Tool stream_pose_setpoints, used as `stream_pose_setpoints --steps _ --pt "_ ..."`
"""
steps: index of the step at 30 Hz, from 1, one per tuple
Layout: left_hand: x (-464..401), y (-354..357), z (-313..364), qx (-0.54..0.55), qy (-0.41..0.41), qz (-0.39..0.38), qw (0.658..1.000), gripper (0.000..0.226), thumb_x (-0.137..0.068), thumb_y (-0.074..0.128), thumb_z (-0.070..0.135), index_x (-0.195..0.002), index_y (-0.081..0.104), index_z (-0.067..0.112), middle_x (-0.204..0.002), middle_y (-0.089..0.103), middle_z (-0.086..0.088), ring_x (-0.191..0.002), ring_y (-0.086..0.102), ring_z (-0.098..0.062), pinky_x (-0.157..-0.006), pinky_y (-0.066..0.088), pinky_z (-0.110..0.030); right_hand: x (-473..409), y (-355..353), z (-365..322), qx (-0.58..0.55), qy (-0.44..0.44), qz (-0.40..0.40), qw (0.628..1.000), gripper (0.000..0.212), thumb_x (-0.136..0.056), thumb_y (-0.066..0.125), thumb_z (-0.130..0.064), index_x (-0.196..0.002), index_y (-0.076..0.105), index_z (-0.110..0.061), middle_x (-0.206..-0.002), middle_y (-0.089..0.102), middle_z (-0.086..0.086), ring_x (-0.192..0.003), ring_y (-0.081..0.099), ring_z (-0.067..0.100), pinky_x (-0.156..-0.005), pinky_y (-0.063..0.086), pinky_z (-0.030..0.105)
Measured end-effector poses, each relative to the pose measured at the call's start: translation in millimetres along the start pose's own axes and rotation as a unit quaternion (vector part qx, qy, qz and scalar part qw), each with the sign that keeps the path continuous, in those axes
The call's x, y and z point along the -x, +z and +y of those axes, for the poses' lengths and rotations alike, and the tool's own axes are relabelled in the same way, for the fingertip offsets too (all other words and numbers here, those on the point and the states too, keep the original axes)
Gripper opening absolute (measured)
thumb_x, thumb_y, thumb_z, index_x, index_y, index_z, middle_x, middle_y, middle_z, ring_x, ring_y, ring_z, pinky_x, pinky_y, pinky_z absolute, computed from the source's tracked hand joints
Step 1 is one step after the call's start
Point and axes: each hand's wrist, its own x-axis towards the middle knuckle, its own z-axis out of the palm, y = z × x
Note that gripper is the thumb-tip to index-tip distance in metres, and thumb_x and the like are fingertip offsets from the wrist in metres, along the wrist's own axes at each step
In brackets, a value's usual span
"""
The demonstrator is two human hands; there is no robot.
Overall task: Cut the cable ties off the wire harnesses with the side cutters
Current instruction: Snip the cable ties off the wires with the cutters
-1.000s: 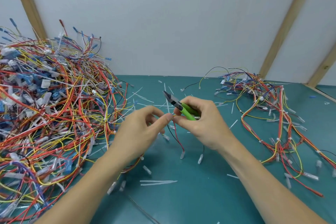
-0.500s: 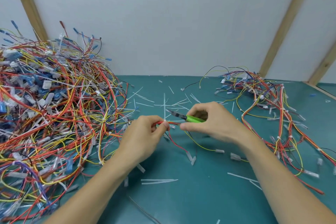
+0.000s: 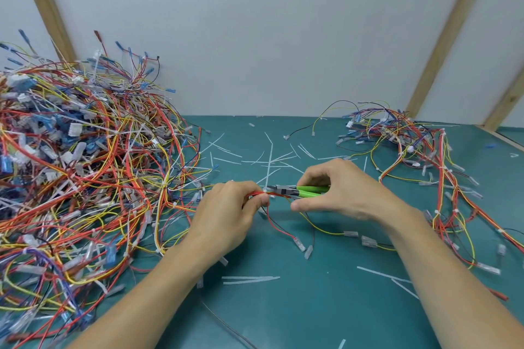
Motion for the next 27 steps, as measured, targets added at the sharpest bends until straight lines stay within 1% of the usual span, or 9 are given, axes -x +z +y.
stream_pose_setpoints --steps 3,6,7,10,12,14,17,19,27 --pt "0.4 0.4 -0.1 -0.006 0.010 0.006 1.000 0.020 -0.095 0.063 0.044 -0.087 0.072 0.028 -0.051 0.049 0.004 -0.059 0.043 -0.019 -0.055 0.032 -0.034 0.8 1.0 -1.8 -0.004 -0.008 -0.001 1.000 0.029 -0.069 0.088 -0.053 -0.082 0.076 -0.030 -0.076 0.074 -0.008 -0.077 0.067 0.015 -0.078 0.054 0.038" --pt "0.4 0.7 -0.9 -0.008 0.011 0.010 1.000 0.018 -0.095 0.064 0.044 -0.086 0.072 0.029 -0.049 0.046 0.005 -0.058 0.042 -0.018 -0.056 0.031 -0.034 1.3 1.8 -3.7 -0.004 -0.012 0.001 1.000 0.027 -0.070 0.089 -0.051 -0.081 0.077 -0.030 -0.075 0.074 -0.006 -0.076 0.067 0.017 -0.075 0.054 0.036" --pt "0.2 0.8 -1.3 -0.008 0.010 0.010 1.000 0.018 -0.095 0.064 0.044 -0.086 0.072 0.029 -0.049 0.045 0.005 -0.057 0.042 -0.018 -0.056 0.031 -0.034 1.4 1.7 -4.2 -0.003 -0.011 0.002 1.000 0.026 -0.070 0.089 -0.051 -0.080 0.078 -0.029 -0.074 0.074 -0.007 -0.073 0.067 0.016 -0.073 0.054 0.035" --pt "-0.2 1.2 -2.0 -0.006 0.005 0.010 1.000 0.018 -0.094 0.065 0.044 -0.086 0.072 0.029 -0.049 0.046 0.005 -0.058 0.043 -0.018 -0.056 0.031 -0.034 1.6 1.1 -5.7 0.006 -0.007 0.006 1.000 0.026 -0.070 0.089 -0.050 -0.078 0.078 -0.028 -0.069 0.072 -0.008 -0.063 0.060 0.004 -0.066 0.049 0.028" --pt "-0.2 1.7 -2.3 -0.007 0.003 0.011 1.000 0.018 -0.094 0.065 0.044 -0.087 0.072 0.030 -0.051 0.049 0.004 -0.060 0.044 -0.020 -0.056 0.032 -0.034 1.8 0.9 -6.7 0.017 -0.006 0.009 1.000 0.026 -0.069 0.089 -0.049 -0.077 0.077 -0.028 -0.068 0.071 -0.009 -0.061 0.058 0.002 -0.064 0.047 0.025" --pt "0.0 1.9 -2.7 -0.007 0.000 0.011 1.000 0.018 -0.094 0.065 0.044 -0.086 0.072 0.031 -0.052 0.051 0.005 -0.061 0.045 -0.020 -0.056 0.032 -0.033 1.8 0.8 -8.1 0.030 -0.006 0.015 0.999 0.026 -0.070 0.090 -0.049 -0.077 0.077 -0.027 -0.068 0.071 -0.008 -0.062 0.058 0.004 -0.065 0.048 0.028" --pt "0.0 2.1 -3.5 -0.005 -0.003 0.011 1.000 0.017 -0.094 0.065 0.045 -0.085 0.072 0.032 -0.050 0.049 0.006 -0.057 0.045 -0.014 -0.054 0.031 -0.032 1.9 0.7 -9.7 0.035 -0.005 0.020 0.999 0.026 -0.070 0.090 -0.046 -0.077 0.076 -0.025 -0.069 0.072 -0.007 -0.065 0.062 0.009 -0.068 0.051 0.031" --pt "0.2 2.3 -3.8 -0.001 -0.002 0.013 1.000 0.017 -0.093 0.066 0.044 -0.084 0.072 0.032 -0.048 0.046 0.006 -0.054 0.044 -0.011 -0.052 0.030 -0.031 1.8 0.8 -9.6 0.035 -0.006 0.022 0.999 0.025 -0.070 0.090 -0.044 -0.077 0.076 -0.024 -0.068 0.072 -0.007 -0.064 0.062 0.008 -0.068 0.051 0.030" --pt "0.2 3.3 -4.8 -0.002 0.001 0.015 1.000 0.016 -0.093 0.066 0.044 -0.084 0.072 0.032 -0.049 0.047 0.007 -0.054 0.044 -0.010 -0.052 0.030 -0.030 0.6 2.4 -7.0 0.019 -0.001 0.017 1.000 0.021 -0.072 0.090 -0.039 -0.075 0.076 -0.024 -0.067 0.072 -0.008 -0.063 0.062 0.007 -0.065 0.051 0.029"
